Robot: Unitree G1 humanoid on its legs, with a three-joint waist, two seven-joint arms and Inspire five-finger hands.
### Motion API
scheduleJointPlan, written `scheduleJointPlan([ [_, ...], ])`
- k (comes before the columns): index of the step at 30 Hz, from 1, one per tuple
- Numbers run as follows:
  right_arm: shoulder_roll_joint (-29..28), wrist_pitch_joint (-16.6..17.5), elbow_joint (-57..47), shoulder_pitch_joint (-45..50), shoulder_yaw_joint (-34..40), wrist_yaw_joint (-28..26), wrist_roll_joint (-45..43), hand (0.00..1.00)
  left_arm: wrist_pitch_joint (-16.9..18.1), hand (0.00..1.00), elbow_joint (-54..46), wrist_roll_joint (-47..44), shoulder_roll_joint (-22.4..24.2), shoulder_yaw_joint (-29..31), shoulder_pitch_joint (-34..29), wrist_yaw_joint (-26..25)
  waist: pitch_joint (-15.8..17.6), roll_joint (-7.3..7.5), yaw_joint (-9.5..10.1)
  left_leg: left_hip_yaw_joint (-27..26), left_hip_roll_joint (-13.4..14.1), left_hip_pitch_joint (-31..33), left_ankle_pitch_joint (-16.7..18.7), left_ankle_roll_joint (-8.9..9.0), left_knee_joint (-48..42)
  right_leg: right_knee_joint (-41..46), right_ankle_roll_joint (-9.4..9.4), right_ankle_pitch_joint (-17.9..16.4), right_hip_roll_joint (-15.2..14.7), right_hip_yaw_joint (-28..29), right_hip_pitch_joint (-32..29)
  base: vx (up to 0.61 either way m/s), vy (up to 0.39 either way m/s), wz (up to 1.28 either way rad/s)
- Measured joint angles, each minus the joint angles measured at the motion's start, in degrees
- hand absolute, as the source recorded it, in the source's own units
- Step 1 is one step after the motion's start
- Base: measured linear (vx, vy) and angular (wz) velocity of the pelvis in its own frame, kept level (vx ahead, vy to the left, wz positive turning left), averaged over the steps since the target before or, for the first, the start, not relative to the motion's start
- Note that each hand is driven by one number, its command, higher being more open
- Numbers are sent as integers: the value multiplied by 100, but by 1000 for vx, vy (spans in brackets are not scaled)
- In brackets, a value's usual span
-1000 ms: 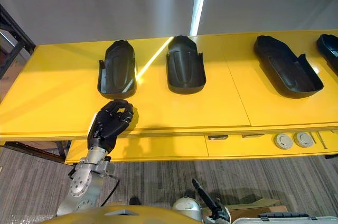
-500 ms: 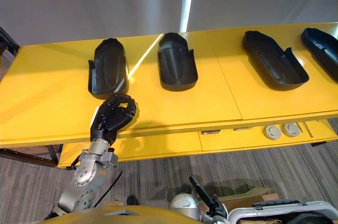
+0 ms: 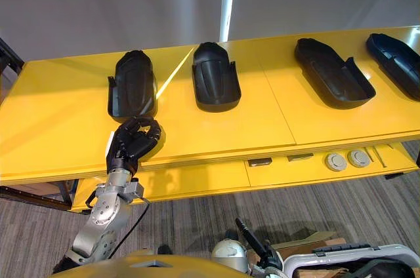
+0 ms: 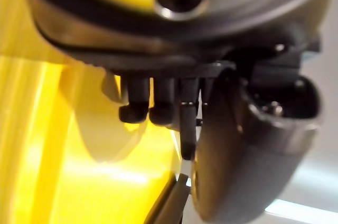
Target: Walk over and take three plastic housings, then place them on the shelf
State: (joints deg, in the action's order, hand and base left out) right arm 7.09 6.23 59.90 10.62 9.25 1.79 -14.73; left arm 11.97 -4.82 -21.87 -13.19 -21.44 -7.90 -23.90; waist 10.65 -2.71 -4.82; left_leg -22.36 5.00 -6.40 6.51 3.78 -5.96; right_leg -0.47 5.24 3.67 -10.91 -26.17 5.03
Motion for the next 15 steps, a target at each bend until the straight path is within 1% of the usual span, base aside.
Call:
scheduleJointPlan([
  [3,4,-20,-1,4,1,-10,43,100,-29,0,142,-1,0,29,160,-13,1,-1,2,-31,38,21,64,14,-103,10,-2,-1,12,19,0,-9,6,-7],
  [7,14,-50,-11,0,0,-26,84,100,-94,0,384,-5,0,206,419,-60,14,-5,-14,-99,70,26,131,17,-202,41,-10,-6,23,129,-27,-26,8,-9],
  [11,16,-54,-10,3,9,-41,84,100,-105,0,438,-6,12,276,601,-109,30,-5,-13,-96,106,216,179,15,-351,103,-12,-8,20,138,-179,-43,2,0],
  [14,13,-56,-3,35,28,-74,84,100,-109,0,433,-7,156,417,658,-118,59,-4,-9,-95,147,306,245,16,-463,146,-24,-19,25,146,-232,-27,3,0],
  [15,13,-53,-5,36,32,-82,84,100,-120,0,434,-14,181,442,719,-143,118,-3,-4,-97,154,306,262,18,-495,153,-24,-19,28,157,-213,0,0,0],
])
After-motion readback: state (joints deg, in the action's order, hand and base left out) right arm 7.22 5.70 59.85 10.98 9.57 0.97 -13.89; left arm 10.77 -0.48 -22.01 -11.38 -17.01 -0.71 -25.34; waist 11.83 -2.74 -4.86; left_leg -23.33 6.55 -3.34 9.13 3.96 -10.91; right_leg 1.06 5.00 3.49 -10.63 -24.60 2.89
